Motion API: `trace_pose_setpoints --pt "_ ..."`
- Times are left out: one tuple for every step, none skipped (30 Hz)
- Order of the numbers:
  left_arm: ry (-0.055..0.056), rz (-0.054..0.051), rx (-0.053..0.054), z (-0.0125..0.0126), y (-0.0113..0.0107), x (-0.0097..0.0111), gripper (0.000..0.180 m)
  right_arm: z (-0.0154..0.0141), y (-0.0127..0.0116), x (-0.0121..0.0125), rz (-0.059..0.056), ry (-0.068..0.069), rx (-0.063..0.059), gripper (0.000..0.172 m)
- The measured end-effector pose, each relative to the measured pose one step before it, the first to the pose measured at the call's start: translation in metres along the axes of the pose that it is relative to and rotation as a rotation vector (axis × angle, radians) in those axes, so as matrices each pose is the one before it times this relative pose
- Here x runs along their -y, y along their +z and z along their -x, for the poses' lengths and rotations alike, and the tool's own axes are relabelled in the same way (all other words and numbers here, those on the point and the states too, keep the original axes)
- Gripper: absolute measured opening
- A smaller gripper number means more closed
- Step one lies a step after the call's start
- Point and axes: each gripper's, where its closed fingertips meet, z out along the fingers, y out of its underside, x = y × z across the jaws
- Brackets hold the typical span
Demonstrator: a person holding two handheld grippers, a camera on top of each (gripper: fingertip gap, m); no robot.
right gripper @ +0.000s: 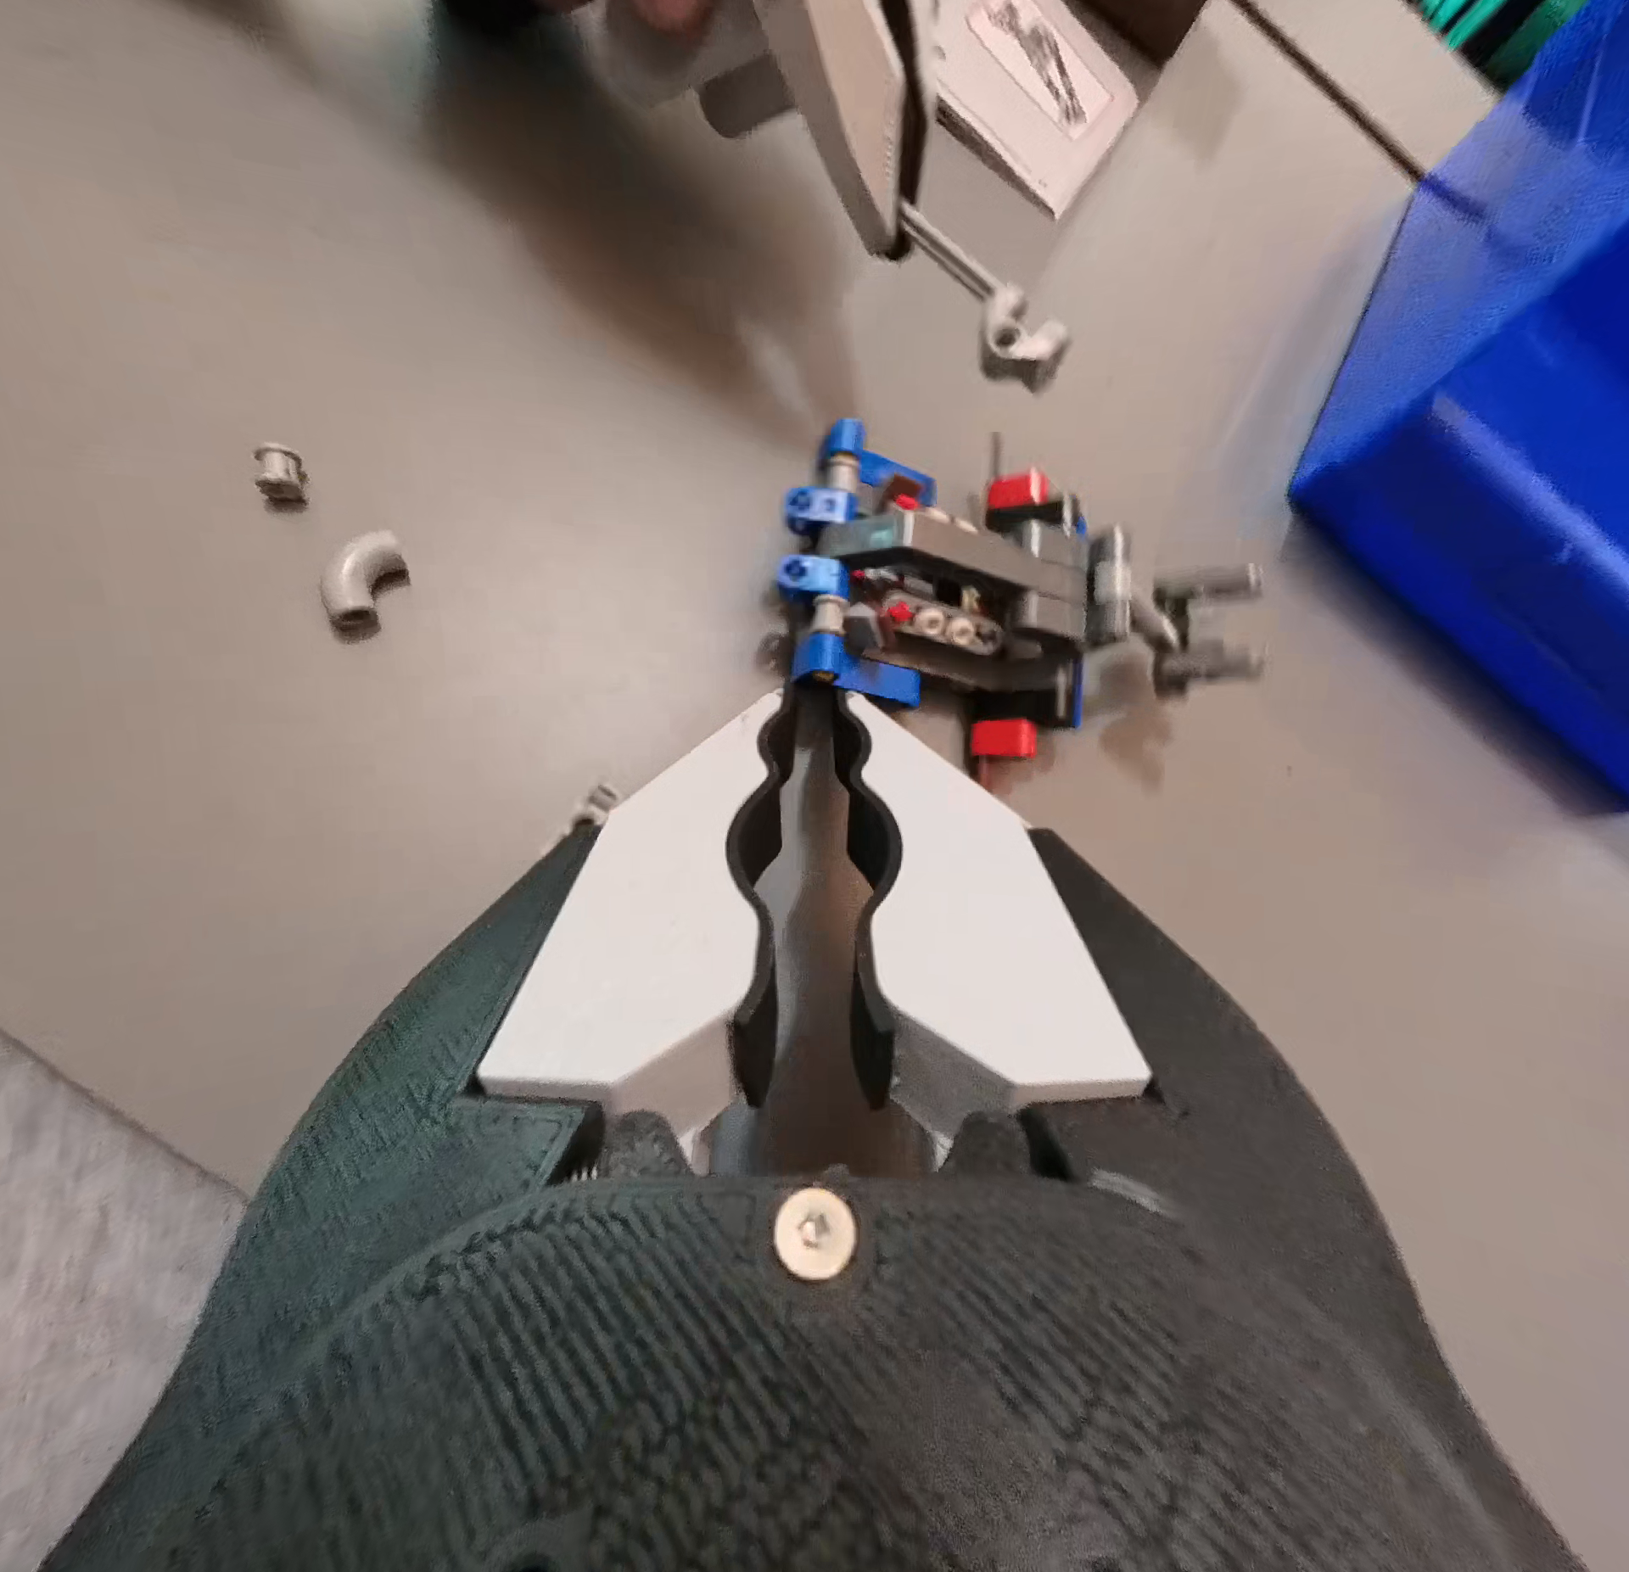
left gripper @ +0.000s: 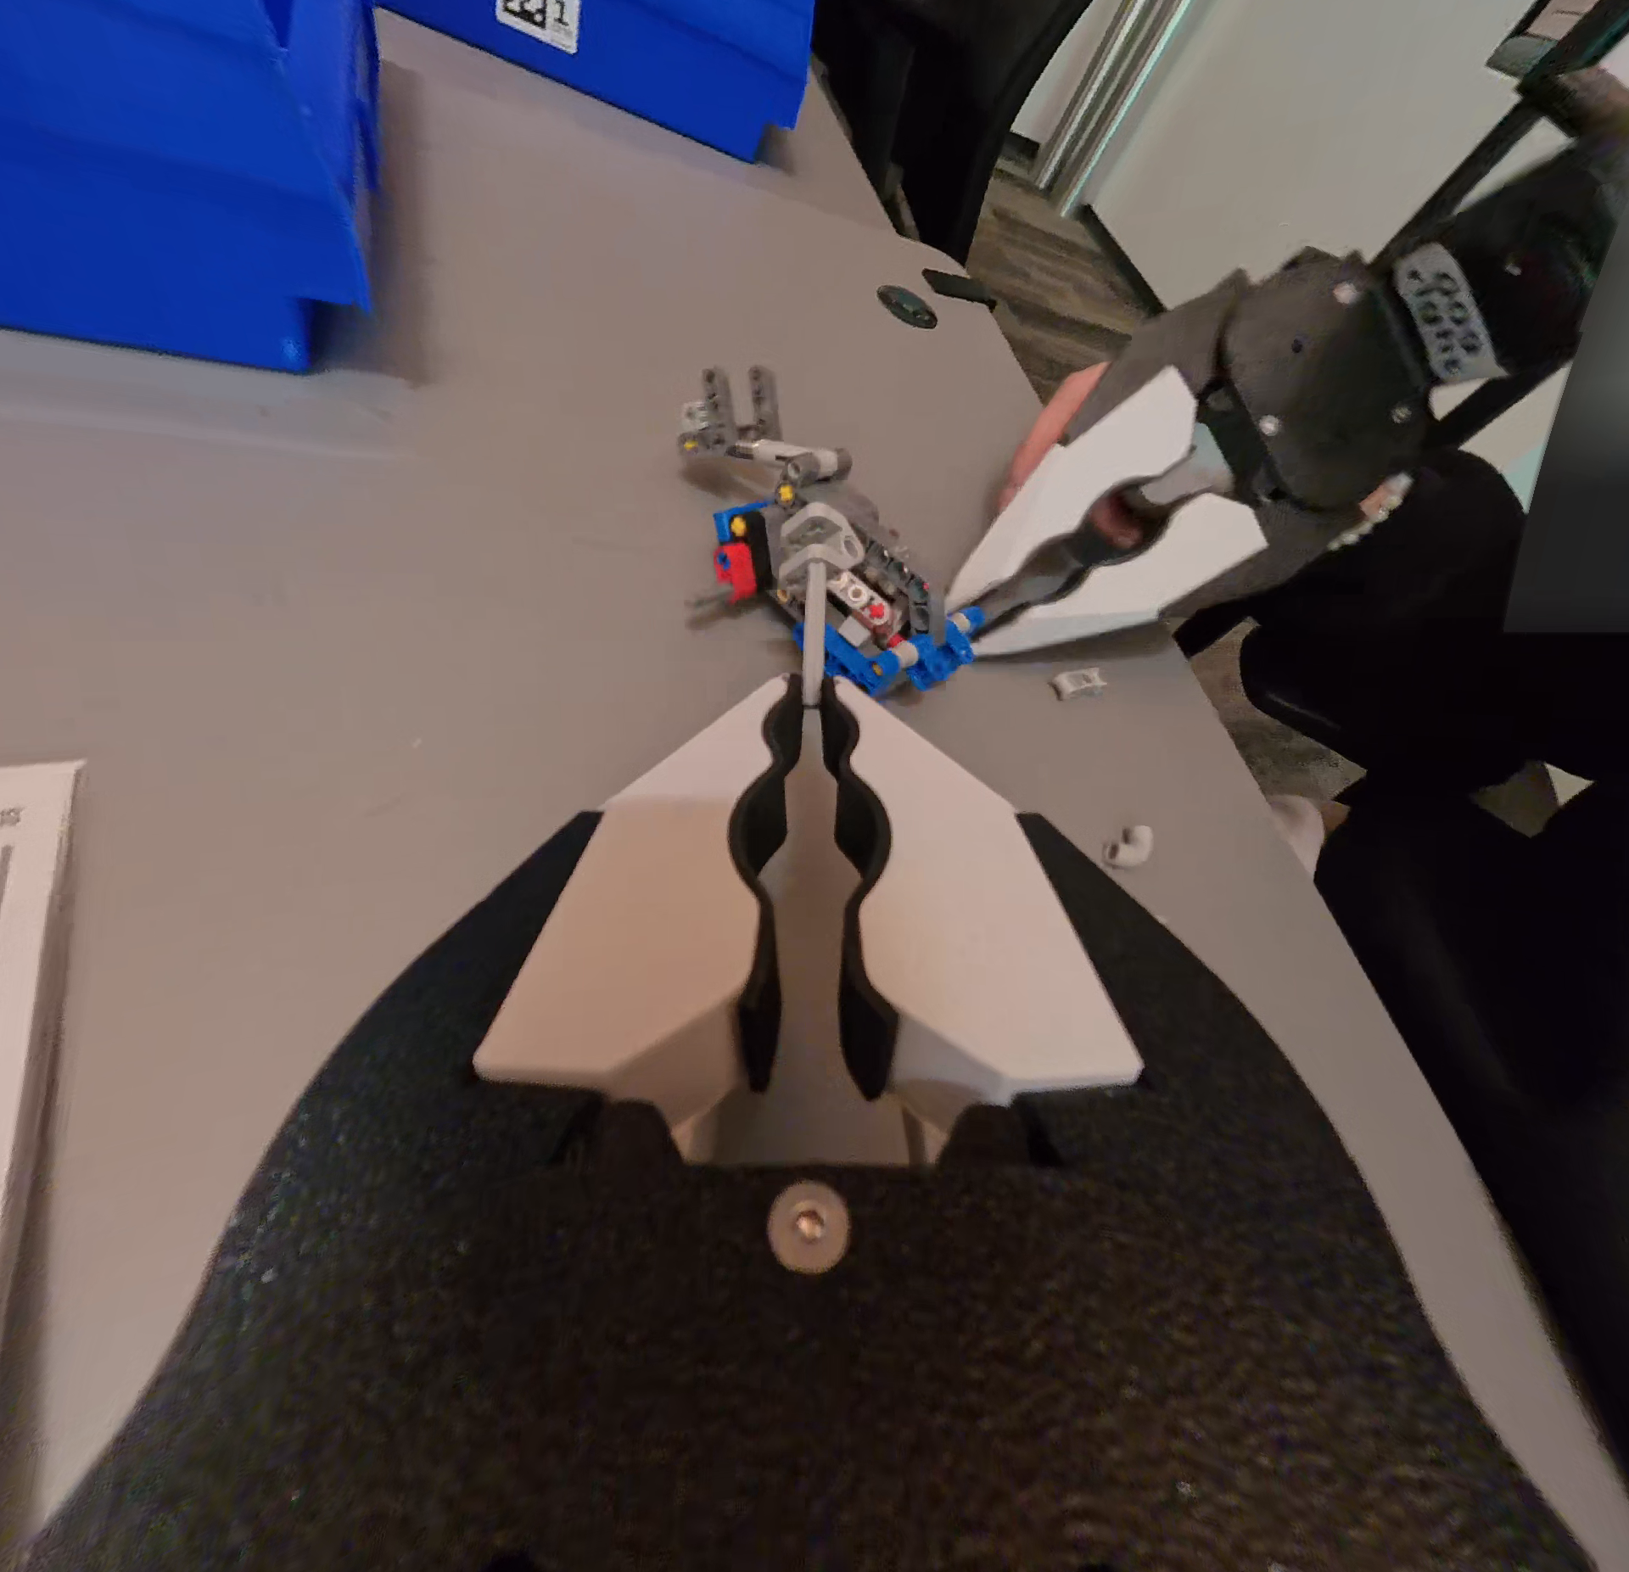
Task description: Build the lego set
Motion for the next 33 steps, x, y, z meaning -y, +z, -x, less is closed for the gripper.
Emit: trace_pose_setpoints --pt "-0.0054 -0.0005 0.0121 0.00242 -0.0021 -0.00069 0.0 0.00437 0.00336 0.00704 -0.0162 -0.04 -0.012 0.008" --pt "-0.0063 -0.0013 0.0075 0.00204 -0.00165 -0.00039 0.0 0.00408 0.00391 0.00766 -0.0165 -0.0424 -0.0202 0.011" --pt "-0.0075 -0.0034 0.0058 0.00224 -0.00131 0.00035 0.0 0.00281 0.00356 0.00673 -0.0111 -0.0446 -0.0351 0.012" --pt "-0.0068 -0.0044 0.0023 0.00178 -0.00096 0.00063 0.0 0.00186 0.00246 0.00503 -0.0034 -0.0415 -0.0432 0.012" --pt "-0.0022 -0.0021 -0.0029 0.00108 -0.00081 0.00058 0.0 0.00031 0.00087 0.0022 0.0061 -0.037 -0.0447 0.012" --pt "0.0045 0.0002 -0.0028 0.00102 -0.00083 0.00057 0.0 -0.00118 -0.00026 -0.00037 0.0112 -0.0388 -0.0412 0.012" --pt "0.0092 0.0039 -0.0002 0.00129 -0.00082 0.00034 0.0 -0.00239 -0.00085 -0.00182 0.0082 -0.039 -0.0387 0.012" --pt "0.0106 0.0092 -0.0001 0.0013 -0.00073 0.00001 0.0 -0.00284 -0.00101 -0.00219 0.0012 -0.031 -0.0339 0.011" --pt "0.0125 0.0127 -0.0025 0.0009 -0.00075 0.00013 0.0 -0.00374 -0.00123 -0.00315 0.0017 -0.0055 -0.031 0.011" --pt "0.0172 0.0117 -0.0003 0.00109 -0.00124 0.00112 0.0 -0.00352 -0.00131 -0.00314 0.0028 0.0192 -0.0181 0.011" --pt "0.0213 0.0122 0.005 0.00209 -0.00167 0.0018 0.0 -0.00266 -0.00106 -0.00304 0.0051 0.024 -0.002 0.012" --pt "0.0202 0.0184 0.0128 0.00374 -0.00166 0.00131 0.0 -0.0035 -0.0002 -0.00334 0.0104 0.0196 -0.0043 0.013" --pt "0.0148 0.0284 0.0128 0.00428 -0.00104 -0.00034 0.0 -0.00319 0.0004 -0.00246 0.0048 0.0115 -0.0035 0.014" --pt "0.0096 0.0372 -0.0022 0.00254 0.0005 -0.00243 0.0 -0.00373 0.00065 -0.00193 0.003 0.0059 -0.011 0.014" --pt "0.0048 0.0346 -0.0075 0.00149 0.00199 -0.00295 0.0 -0.00342 0.00122 -0.00231 0.0065 0.0043 -0.0104 0.014" --pt "0.006 0.0193 -0.0052 0.00118 0.00287 -0.00193 0.0 -0.00207 0.00162 -0.00227 0.0083 0.0007 -0.0007 0.014" --pt "0.0026 0.0117 -0.0108 -0.00027 0.0032 -0.00161 0.0 -0.00195 0.00172 -0.00129 0.0033 -0.0005 0.001 0.016" --pt "-0.0042 0.0103 -0.0143 -0.00115 0.00333 -0.00194 0.0 -0.00338 0.00188 -0.00138 0.0033 0.0015 -0.0066 0.017" --pt "-0.0052 0.006 -0.0091 -0.00096 0.00279 -0.00185 0.0 -0.00285 0.00176 -0.00209 0.0053 0.0037 -0.0022 0.017" --pt "-0.0016 -0.0003 -0.0061 -0.00088 0.00215 -0.00133 0.0 -0.00179 0.00145 -0.00235 0.0082 0.0059 0.004 0.017" --pt "-0.0024 -0.0035 -0.0038 -0.00074 0.00136 -0.00104 0.0 -0.00109 0.00033 -0.00127 0.0019 0.0037 0.0037 0.017" --pt "-0.0051 -0.0024 0.0013 -0.00001 0.00058 -0.00124 0.0 -0.00115 -0.00108 -0.00029 -0.0025 0.0027 -0.0025 0.018" --pt "-0.0038 -0.0012 0.008 0.00095 -0.00036 -0.00129 0.0 -0.0001 -0.00221 0.00043 -0.0039 -0.0022 -0.0019 0.018" --pt "0.0009 -0.0004 0.0088 0.00084 -0.00127 -0.00107 0.0 0.00079 -0.00265 0.00026 -0.0019 -0.012 0.0017 0.019" --pt "0.0043 -0.0019 0.003 -0.00027 -0.00222 -0.00028 0.0 0.00066 -0.00287 -0.00128 0.006 -0.0235 0.0016 0.019" --pt "0.0098 -0.0061 -0.0036 -0.00164 -0.00315 0.00079 0.0 0.00035 -0.00308 -0.00187 0.0089 -0.0282 0.002 0.019" --pt "0.0144 -0.0076 -0.0052 -0.00221 -0.00346 0.00128 0.0 -0.00035 -0.00307 -0.00147 0.0066 -0.0158 0.0019 0.02" --pt "0.0085 0.0007 0.0013 -0.00097 -0.0029 -0.00004 0.0 0.00091 -0.00303 0.00051 -0.0036 0.0076 0.0133 0.021" --pt "-0.0005 0.0102 0.0085 0.00041 -0.00203 -0.00182 0.0 0.00335 -0.00315 0.00497 -0.0257 0.0349 0.0296 0.021" --pt "-0.0057 0.0114 0.0076 0.00059 -0.00081 -0.00263 0.0 0.00455 -0.00266 0.00887 -0.0432 0.0639 0.0346 0.021" --pt "-0.0071 0.0031 0.0058 0.00026 -0.00012 -0.00193 0.0 0.00658 -0.00093 0.01004 -0.044 0.0771 0.0408 0.021" --pt "-0.0074 -0.0062 0.0044 -0.00026 0.00044 -0.00068 0.0 0.0084 0.00134 0.0078 -0.0281 0.064 0.0438 0.021" --pt "-0.0066 -0.0081 0.0 -0.00128 0.00061 -0.00015 0.0 0.00329 0.00301 0.00339 -0.0024 0.0413 0.0076 0.023"
